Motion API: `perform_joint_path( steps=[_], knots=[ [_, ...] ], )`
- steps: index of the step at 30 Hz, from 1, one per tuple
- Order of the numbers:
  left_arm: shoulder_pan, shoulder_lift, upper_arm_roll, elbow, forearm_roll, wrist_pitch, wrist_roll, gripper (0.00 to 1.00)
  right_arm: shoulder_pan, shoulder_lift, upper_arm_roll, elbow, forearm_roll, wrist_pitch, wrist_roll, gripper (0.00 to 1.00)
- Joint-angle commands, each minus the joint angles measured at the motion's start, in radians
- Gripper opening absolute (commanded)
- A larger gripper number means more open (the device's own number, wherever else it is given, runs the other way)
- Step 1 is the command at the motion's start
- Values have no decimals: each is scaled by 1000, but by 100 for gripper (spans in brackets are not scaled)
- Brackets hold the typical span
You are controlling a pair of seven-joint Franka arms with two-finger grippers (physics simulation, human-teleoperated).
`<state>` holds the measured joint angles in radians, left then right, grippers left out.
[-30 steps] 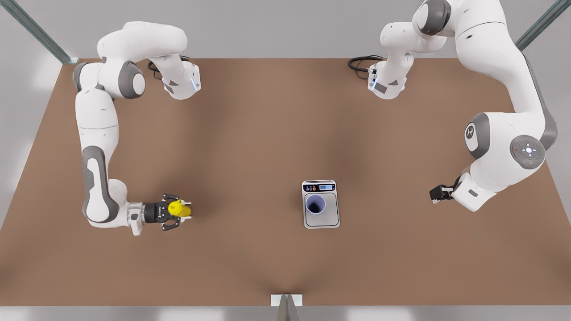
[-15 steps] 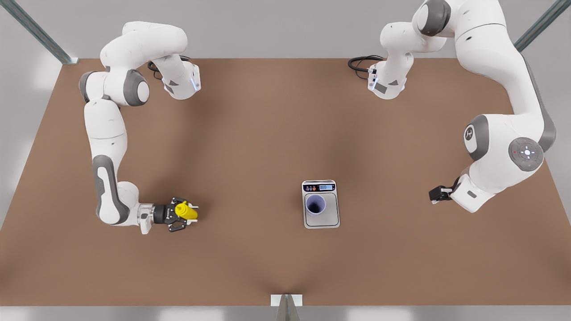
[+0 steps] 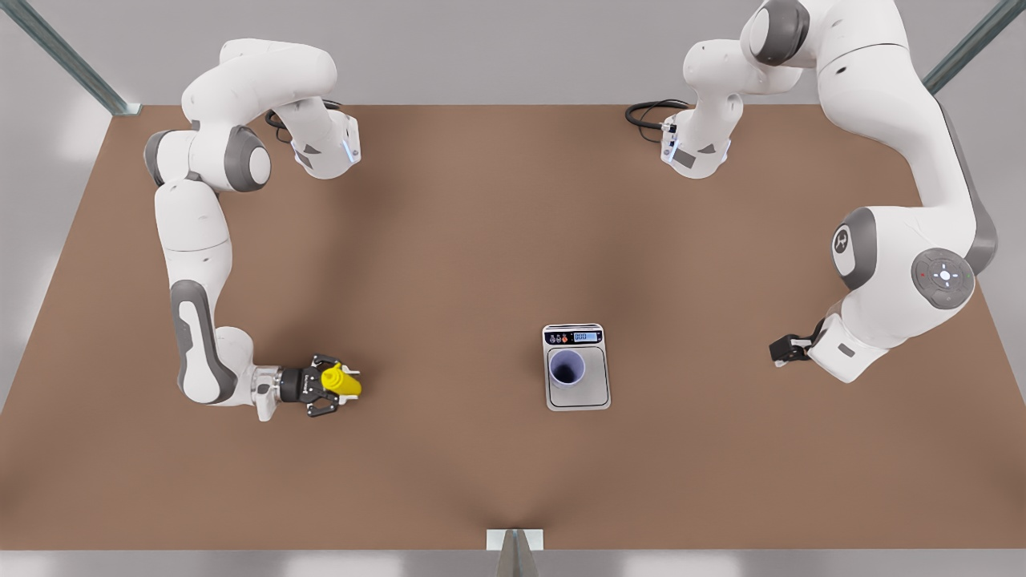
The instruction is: Move cup to the weight, pick up sauce bottle, pour sauce
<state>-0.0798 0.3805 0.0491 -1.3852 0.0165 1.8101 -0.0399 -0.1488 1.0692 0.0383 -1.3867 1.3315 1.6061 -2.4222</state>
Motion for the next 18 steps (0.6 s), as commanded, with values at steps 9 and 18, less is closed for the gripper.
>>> perform_joint_path(
  steps=[9, 18],
  knots=[
    [0, 1, 0, 0, 2, 0, 0, 100, -2, 0, 0, 2, -3, -3, 5, 100],
    [2, 1, 0, 0, 0, 0, 0, 100, -38, -3, -6, -3, -29, -12, 3, 100]
  ],
)
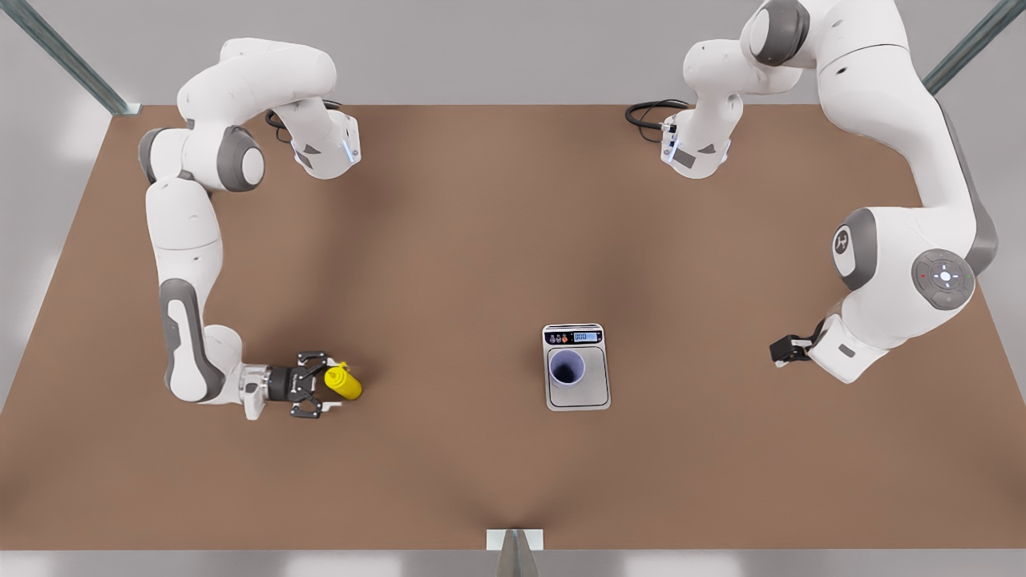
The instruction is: Move cup to the weight, pick up sauce bottle, pour sauce
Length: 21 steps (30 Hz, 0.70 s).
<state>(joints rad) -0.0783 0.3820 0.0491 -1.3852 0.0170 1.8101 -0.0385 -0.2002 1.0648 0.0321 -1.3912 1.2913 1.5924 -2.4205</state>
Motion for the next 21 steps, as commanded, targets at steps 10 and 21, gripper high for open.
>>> perform_joint_path(
  steps=[10, 21],
  knots=[
    [0, -6, 0, 0, -2, 0, 2, 100, -165, -167, -38, 392, -701, -197, 806, 100],
    [0, -11, 0, 9, 4, -3, -11, 100, 211, -827, -43, 12, -1212, 23, 2442, 100]
  ],
)
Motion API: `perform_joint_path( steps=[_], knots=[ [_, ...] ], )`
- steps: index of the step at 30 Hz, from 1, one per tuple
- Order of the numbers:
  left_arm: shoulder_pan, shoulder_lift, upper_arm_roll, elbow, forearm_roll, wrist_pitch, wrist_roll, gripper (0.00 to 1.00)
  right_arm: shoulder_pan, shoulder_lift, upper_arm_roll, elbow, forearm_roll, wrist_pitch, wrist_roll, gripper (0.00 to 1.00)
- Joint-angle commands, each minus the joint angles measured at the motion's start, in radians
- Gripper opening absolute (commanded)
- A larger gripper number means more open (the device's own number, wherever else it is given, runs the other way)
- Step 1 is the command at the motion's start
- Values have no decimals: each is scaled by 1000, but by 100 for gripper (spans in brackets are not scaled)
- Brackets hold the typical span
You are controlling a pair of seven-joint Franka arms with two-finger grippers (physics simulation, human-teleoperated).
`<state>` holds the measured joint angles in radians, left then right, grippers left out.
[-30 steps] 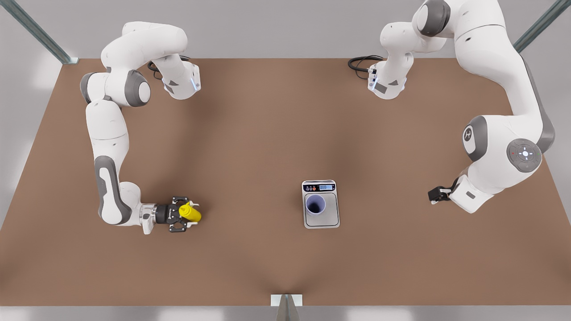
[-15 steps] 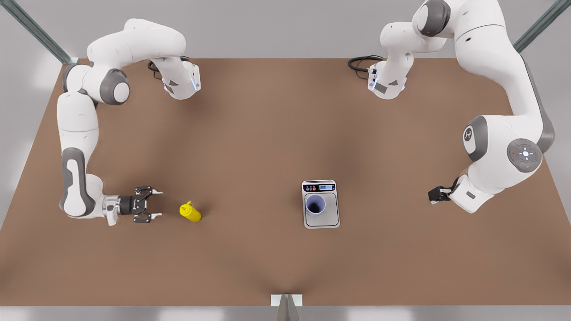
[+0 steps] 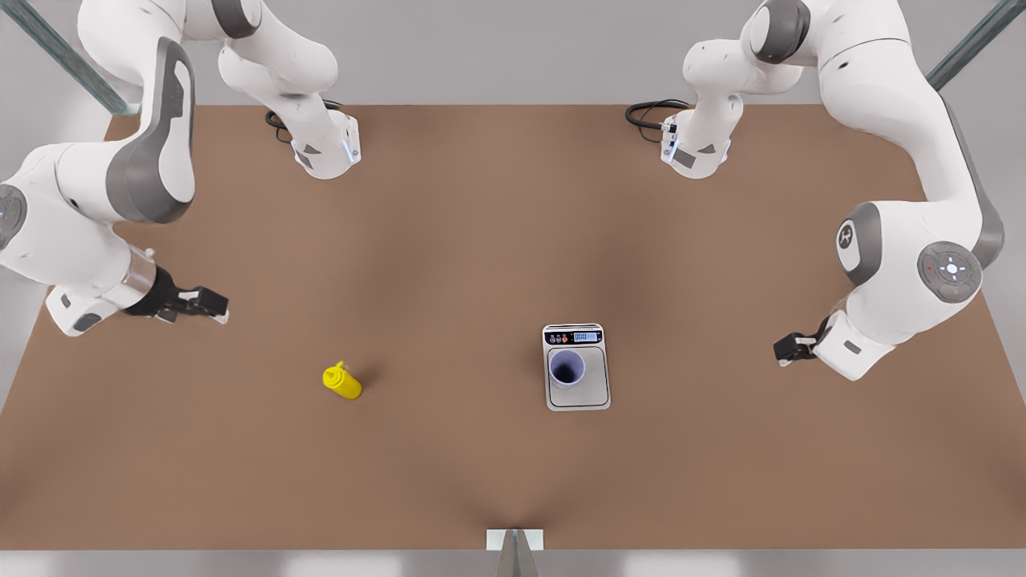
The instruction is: Move cup to the weight, pick up sauce bottle, pour sauce
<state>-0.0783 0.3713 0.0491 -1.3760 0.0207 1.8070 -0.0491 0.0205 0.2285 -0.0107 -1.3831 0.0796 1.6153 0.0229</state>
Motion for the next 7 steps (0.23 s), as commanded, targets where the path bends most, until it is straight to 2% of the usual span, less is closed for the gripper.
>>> perform_joint_path(
  steps=[1, 2, 3, 7],
  knots=[
    [0, 0, 0, 0, 1, 0, 0, 100, 7, -8, -6, -2, 0, 0, 3, 100],
    [0, -2, 0, 2, 1, -3, -3, 100, 67, -11, -72, -1, 2, -2, 3, 100],
    [0, 0, 0, 0, 1, 0, -5, 100, 101, -11, -101, 1, 9, 0, 3, 100],
    [-1, 0, 0, 0, 1, -5, -5, 100, 99, -1, -103, -1, 9, 0, -3, 100]
  ],
)
